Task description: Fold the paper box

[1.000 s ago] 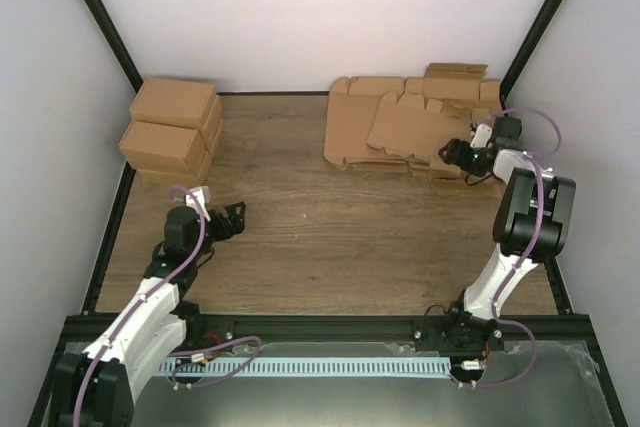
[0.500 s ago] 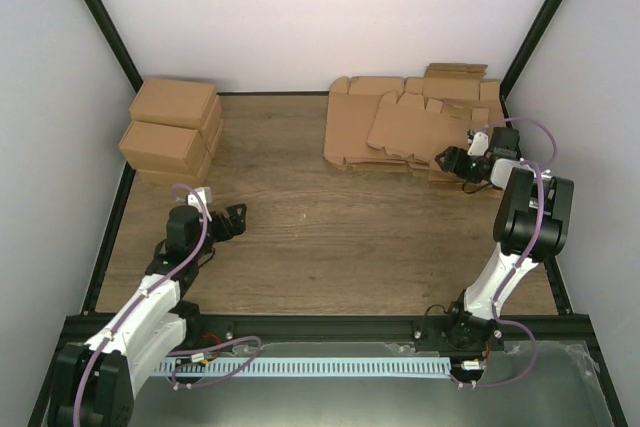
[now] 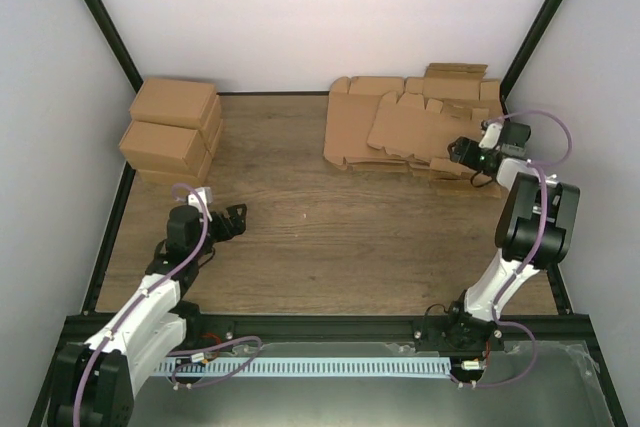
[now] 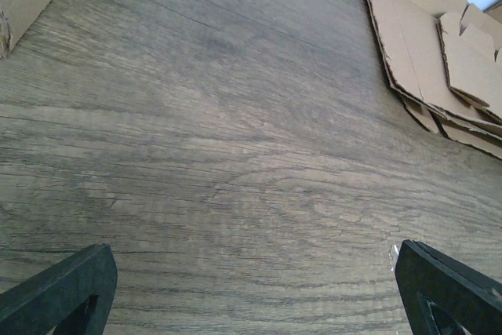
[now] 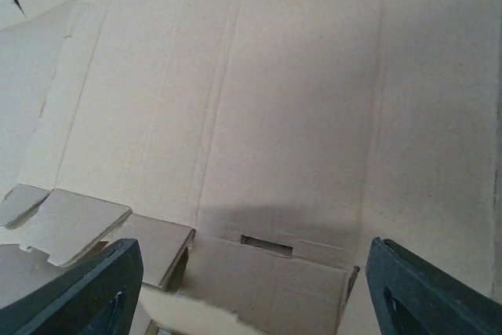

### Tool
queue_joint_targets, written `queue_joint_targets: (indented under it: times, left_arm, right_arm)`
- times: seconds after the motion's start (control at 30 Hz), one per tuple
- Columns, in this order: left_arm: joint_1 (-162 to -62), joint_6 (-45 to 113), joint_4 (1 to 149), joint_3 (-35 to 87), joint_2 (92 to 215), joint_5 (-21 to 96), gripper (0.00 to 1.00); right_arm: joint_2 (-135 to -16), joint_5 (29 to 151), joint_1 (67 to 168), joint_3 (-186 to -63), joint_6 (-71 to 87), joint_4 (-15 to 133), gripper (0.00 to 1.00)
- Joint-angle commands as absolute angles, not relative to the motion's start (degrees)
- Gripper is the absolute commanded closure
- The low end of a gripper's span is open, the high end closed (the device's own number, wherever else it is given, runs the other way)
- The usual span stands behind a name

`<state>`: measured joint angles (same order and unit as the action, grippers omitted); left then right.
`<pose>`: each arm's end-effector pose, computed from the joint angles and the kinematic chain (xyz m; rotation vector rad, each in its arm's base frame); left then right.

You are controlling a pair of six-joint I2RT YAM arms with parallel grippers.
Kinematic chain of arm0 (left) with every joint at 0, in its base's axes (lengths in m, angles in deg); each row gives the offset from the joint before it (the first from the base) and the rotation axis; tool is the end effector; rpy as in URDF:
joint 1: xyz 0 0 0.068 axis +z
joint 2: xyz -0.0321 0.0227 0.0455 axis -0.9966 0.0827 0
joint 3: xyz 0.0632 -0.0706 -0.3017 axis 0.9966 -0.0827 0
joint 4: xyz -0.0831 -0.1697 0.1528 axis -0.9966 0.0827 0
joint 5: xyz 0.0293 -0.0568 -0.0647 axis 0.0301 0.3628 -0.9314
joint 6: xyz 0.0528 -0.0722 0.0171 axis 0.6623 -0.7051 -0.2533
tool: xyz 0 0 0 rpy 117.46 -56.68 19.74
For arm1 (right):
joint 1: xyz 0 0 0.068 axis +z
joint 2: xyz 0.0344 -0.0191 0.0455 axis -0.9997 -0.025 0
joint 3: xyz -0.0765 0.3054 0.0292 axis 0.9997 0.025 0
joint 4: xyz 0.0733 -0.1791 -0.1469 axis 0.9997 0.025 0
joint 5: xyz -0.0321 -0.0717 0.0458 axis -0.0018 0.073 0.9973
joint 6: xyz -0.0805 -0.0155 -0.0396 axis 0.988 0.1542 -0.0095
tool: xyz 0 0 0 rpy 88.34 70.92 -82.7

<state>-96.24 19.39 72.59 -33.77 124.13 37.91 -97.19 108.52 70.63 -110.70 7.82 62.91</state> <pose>0.1573 -0.0422 0.1860 -0.2005 2.1104 -0.5408 0.3929 -0.0897 0.2095 0.2840 2.2834 0.4368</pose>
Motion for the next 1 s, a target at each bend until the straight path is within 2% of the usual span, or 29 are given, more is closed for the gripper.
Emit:
queue_joint_targets:
  times: [0.0,0.53,0.67,0.77,0.97]
  left_arm:
    - [-96.7,20.3,71.2,-32.5,124.7,37.7,0.00]
    - [-97.2,20.4,71.4,-32.5,124.3,37.6,0.00]
    - [-97.3,20.4,71.3,-32.5,124.3,37.5,0.00]
    - [-97.4,20.4,71.3,-32.5,124.2,37.5,0.00]
    - [-97.6,20.3,71.3,-32.6,123.8,37.7,0.00]
  right_arm:
    - [-100.8,110.7,69.7,-114.2,7.8,64.9,0.19]
    - [-101.5,121.3,69.7,-112.9,10.7,68.6,0.49]
    - [-100.7,120.4,69.7,-112.3,10.8,69.2,0.50]
    - [-100.1,120.2,69.7,-111.8,10.6,69.0,0.43]
    - [-97.9,121.9,69.7,-109.0,11.0,67.9,0.42]
